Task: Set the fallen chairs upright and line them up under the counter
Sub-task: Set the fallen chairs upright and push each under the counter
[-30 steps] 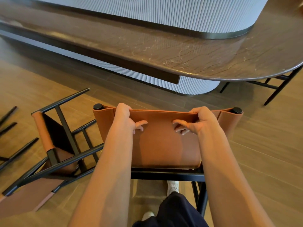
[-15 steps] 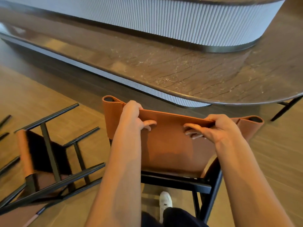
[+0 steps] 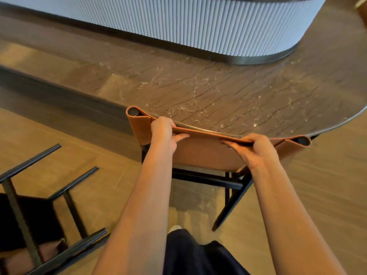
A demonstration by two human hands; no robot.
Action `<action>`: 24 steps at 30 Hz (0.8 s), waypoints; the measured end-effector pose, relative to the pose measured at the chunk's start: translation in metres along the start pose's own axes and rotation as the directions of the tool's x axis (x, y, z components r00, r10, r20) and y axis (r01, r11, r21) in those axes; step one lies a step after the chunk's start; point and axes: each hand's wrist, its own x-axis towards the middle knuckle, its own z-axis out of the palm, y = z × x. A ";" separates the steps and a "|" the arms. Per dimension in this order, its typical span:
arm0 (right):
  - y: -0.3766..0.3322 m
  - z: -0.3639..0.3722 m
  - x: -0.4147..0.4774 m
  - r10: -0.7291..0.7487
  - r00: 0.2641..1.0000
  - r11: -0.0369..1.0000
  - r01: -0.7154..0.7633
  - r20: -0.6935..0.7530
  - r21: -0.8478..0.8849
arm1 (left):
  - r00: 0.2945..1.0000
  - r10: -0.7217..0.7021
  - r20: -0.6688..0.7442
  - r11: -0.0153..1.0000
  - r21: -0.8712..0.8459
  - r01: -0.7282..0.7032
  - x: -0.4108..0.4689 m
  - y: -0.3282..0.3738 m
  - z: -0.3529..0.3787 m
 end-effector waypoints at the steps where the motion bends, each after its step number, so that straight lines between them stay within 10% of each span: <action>1: 0.004 0.001 0.009 0.014 1.000 1.000 -0.014 -0.025 0.017 | 0.999 -0.028 -0.038 1.000 -0.002 0.028 0.009 -0.001 0.001; 24: 0.040 0.040 0.067 0.226 0.971 0.973 -0.230 -0.081 -0.035 | 0.966 -0.237 0.100 0.969 -0.047 0.242 0.094 0.030 -0.038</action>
